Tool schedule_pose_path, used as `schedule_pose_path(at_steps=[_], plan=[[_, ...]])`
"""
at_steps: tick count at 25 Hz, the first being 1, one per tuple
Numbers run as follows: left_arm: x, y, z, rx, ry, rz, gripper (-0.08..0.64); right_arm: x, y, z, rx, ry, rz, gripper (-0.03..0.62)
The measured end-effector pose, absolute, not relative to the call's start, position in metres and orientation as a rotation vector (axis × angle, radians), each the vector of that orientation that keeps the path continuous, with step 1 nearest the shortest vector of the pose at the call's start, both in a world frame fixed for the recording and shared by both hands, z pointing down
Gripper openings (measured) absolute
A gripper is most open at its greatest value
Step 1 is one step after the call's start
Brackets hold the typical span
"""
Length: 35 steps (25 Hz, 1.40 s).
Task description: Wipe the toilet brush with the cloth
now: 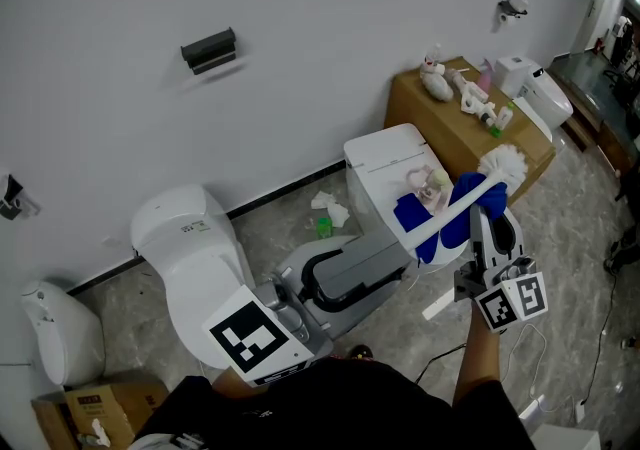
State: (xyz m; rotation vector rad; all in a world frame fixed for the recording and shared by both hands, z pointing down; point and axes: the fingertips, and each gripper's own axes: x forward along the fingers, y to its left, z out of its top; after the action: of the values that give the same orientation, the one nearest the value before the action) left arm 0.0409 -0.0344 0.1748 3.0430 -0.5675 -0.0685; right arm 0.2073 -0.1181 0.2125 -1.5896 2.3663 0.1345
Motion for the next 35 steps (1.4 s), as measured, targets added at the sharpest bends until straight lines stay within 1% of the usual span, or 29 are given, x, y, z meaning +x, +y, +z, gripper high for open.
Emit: schedule_pose_path(at_steps=[10, 17, 26, 35], plan=[[0.036, -0.032, 0.166, 3.114, -0.617, -0.1, 0.19, 0.202, -0.118, 0.211, -1.537, 2.314, 0.082, 0.069], [0.033, -0.033, 0.164, 3.088, -0.626, -0.151, 0.19, 0.185, -0.116, 0.225, -1.521, 2.339, 0.043, 0.069], [0.031, -0.033, 0.163, 3.07, -0.609, -0.182, 0.19, 0.129, -0.107, 0.231, -1.417, 2.476, 0.072, 0.069], [0.033, -0.031, 0.163, 3.069, -0.591, -0.178, 0.19, 0.073, -0.091, 0.217, -1.304, 2.608, 0.26, 0.069]])
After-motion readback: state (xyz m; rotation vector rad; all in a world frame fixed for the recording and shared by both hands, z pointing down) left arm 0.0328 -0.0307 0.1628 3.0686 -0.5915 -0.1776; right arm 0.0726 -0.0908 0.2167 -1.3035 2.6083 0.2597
